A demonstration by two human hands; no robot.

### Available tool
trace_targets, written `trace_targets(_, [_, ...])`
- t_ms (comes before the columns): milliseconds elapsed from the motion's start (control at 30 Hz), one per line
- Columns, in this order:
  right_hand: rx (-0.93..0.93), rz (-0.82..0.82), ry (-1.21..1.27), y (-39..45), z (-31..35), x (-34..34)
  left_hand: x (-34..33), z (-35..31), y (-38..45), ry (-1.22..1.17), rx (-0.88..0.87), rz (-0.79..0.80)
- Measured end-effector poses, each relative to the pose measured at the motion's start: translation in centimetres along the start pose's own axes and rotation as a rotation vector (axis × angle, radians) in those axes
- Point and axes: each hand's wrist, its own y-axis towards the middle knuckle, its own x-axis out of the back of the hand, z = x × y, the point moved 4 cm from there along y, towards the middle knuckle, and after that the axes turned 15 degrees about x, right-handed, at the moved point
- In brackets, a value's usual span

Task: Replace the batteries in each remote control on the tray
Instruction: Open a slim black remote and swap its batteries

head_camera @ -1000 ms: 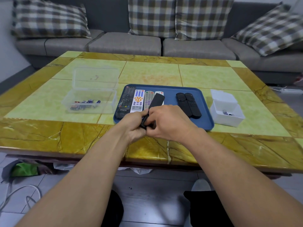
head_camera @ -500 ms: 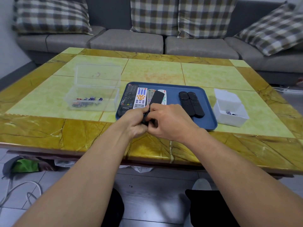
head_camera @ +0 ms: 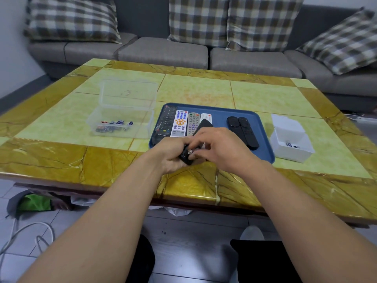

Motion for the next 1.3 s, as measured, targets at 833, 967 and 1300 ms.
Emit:
trace_targets(833, [-1.037,-0.753,1.601,1.4,-2.2,-3.5,2.3,-2.2,-0.4,-0.49,-0.329,-0.299])
trace_targets(967, [-0.852,-0.494,1.078,2.1,-2.1,-3.2,3.7,-2.8,-1.1,-0.492,-0.348,-0.329])
trace_targets(1300, [-0.432,-0.006,0.475,13.3,1.0,-4.5,10.2,-6.0,-4.0,-0.711,-0.561,-0.552])
